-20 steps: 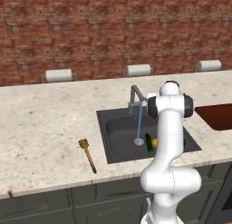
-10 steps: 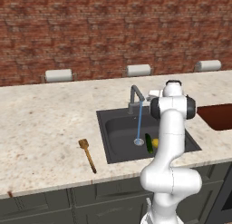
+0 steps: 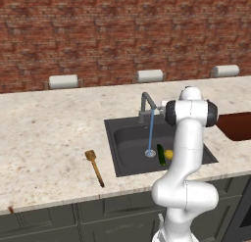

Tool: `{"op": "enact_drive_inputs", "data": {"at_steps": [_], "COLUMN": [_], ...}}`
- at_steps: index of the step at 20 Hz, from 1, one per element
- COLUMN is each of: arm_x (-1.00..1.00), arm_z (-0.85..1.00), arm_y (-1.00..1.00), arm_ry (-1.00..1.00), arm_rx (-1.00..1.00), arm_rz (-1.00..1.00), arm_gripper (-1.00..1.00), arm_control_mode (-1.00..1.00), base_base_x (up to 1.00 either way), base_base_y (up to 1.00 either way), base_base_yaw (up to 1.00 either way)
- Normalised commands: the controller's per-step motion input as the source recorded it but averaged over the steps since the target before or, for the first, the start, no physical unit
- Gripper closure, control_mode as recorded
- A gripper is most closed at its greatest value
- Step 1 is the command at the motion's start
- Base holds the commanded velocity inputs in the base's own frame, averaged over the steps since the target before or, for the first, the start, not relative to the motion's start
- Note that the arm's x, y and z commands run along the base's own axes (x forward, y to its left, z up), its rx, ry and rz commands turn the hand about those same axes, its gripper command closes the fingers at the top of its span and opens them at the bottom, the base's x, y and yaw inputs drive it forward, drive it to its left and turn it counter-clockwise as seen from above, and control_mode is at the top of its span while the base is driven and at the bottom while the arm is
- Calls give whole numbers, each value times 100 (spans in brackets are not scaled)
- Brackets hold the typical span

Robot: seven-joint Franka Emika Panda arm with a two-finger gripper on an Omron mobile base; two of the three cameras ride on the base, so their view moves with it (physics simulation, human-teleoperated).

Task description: Pick up all produce items and place them in the sink. Turn on the sink faucet to wash them. Then turn the sink off and put them in the tray.

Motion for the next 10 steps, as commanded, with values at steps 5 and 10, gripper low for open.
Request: {"op": "enact_drive_inputs", "data": {"at_steps": [5,10], "arm_x": [-5,9], "arm_z": [18,22], "arm_y": [0,-1], "arm_ry": [-3,-2], "arm_rx": [0,0], "arm_rz": [0,5], "arm_gripper": [-100,-100], "arm_control_mode": [-100,-100], "base_base_x": [0,0], "base_base_y": [0,0], "base_base_yaw": [0,0]}}
